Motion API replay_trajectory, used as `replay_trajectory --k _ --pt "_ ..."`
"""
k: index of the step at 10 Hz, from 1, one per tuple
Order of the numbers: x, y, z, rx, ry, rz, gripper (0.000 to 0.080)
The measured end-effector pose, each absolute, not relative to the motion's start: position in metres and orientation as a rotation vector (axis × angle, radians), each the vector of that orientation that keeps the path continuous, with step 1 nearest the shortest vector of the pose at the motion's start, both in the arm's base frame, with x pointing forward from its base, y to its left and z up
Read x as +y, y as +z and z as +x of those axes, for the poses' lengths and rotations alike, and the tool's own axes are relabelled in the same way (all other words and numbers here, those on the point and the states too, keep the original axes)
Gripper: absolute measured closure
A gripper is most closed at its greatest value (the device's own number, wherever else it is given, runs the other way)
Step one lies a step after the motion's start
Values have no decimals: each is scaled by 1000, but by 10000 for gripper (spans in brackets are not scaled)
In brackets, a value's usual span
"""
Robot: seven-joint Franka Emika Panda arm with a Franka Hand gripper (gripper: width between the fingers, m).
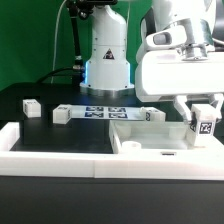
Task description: Assemble one leg
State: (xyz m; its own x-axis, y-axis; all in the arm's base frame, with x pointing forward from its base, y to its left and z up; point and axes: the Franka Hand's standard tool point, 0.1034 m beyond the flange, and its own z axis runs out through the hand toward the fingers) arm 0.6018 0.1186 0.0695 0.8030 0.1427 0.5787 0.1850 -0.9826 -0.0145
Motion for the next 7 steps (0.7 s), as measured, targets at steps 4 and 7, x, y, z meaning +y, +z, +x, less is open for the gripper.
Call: replay_trajectory --k 4,7 --pt "117 66 593 -269 -847 -2937 508" --pt "117 65 592 -269 -841 -2938 190"
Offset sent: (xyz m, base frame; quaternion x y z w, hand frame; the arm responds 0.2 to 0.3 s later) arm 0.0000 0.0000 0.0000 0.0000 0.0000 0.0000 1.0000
